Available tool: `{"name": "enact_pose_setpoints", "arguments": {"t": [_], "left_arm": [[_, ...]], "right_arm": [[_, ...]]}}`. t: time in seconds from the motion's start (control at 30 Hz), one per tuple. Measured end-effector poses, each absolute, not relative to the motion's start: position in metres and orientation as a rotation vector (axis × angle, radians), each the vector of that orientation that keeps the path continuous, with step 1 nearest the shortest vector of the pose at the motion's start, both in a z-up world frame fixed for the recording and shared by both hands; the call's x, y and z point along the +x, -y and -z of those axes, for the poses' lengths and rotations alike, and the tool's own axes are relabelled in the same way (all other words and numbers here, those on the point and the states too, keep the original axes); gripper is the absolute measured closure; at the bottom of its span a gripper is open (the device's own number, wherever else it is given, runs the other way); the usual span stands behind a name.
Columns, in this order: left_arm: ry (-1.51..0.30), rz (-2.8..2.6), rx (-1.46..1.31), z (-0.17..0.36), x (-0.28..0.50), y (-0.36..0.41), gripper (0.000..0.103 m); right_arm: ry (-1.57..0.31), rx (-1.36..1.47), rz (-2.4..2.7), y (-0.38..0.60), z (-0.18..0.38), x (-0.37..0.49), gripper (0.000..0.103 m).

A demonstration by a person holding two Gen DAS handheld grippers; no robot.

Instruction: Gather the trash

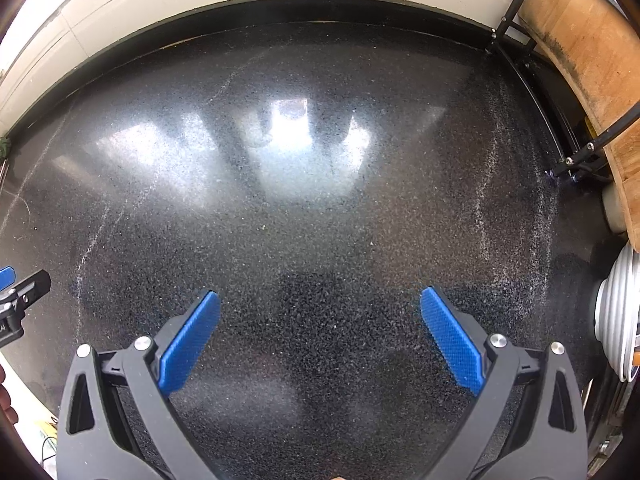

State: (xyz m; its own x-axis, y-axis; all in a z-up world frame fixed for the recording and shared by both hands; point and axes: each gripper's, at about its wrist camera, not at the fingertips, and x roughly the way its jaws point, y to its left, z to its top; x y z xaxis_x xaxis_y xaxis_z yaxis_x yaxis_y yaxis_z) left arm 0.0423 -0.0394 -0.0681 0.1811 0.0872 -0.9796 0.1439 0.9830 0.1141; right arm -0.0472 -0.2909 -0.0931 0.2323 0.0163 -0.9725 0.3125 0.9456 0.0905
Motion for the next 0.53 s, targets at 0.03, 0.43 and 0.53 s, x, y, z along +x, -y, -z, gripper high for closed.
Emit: {"name": "enact_pose_setpoints", "arguments": {"t": [0.03, 0.43, 0.53], "left_arm": [[-1.389, 0.04, 0.195, 0.068, 0.043, 0.04, 0.006], [-1.352, 0.072, 0.207, 0.067, 0.052, 0.049, 0.006], [-1.349, 0.079, 0.21, 0.067, 0.056, 0.051, 0.006]], "right_arm": [[-1.328, 0.292, 0.209, 0.292, 0.093, -0.048, 0.006], [-1.332, 0.32, 0.238, 0.309, 0.1, -0.051, 0.006], [-1.335, 0.321, 0.239, 0.309, 0.101, -0.049, 0.006]]}}
